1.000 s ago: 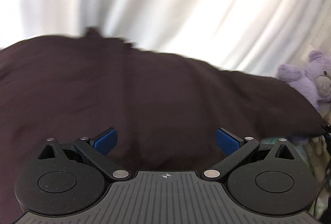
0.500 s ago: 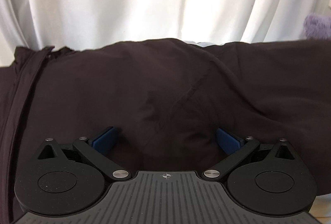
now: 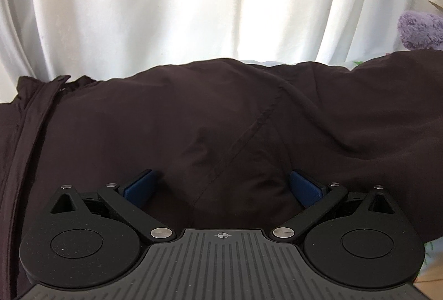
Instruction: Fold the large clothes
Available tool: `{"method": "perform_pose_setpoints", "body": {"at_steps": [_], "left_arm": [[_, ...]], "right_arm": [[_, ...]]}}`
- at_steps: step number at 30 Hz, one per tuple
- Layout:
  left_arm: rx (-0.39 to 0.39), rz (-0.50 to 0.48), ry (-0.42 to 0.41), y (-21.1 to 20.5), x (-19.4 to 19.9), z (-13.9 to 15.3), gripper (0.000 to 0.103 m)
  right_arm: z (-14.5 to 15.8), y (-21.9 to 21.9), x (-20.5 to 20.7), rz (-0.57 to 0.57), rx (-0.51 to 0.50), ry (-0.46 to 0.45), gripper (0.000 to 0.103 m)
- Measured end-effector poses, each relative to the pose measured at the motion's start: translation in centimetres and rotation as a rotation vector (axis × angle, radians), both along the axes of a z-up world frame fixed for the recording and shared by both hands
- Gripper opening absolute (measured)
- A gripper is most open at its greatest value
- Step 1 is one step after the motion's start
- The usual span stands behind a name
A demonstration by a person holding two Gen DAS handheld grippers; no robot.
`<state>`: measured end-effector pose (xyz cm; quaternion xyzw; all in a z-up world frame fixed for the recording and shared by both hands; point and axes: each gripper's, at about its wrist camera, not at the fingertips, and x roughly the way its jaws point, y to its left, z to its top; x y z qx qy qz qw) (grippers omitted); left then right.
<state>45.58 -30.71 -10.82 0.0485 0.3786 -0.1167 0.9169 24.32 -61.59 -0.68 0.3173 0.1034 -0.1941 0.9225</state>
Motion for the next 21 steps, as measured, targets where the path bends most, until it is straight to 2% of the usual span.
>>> {"method": "perform_pose_setpoints", "body": {"at_steps": [6, 10, 14, 17, 21], "left_arm": [[0.013, -0.005, -0.015, -0.1, -0.1, -0.2, 0.103], [0.027, -0.012, -0.013, -0.2, -0.1, -0.3, 0.103], [0.009, -0.032, 0.034, 0.7, 0.4, 0.2, 0.103], [-0.049, -0.026, 0.094, 2.2, 0.5, 1.2, 0.103], [-0.193, -0.076, 0.156, 5.7, -0.7, 3.0, 0.103]], "right_arm": [[1.3, 1.3, -0.1, 0.014, -0.055, 0.006, 0.013], [3.7, 3.2, -0.3, 0.073, -0.094, -0.046, 0.012], [6.1, 6.4, 0.2, 0.169, -0.162, -0.09, 0.012], [7.4, 9.7, 0.8, 0.266, -0.218, -0.125, 0.012], [8.0, 14.1, 1.7, 0.423, -0.279, -0.156, 0.013]]}}
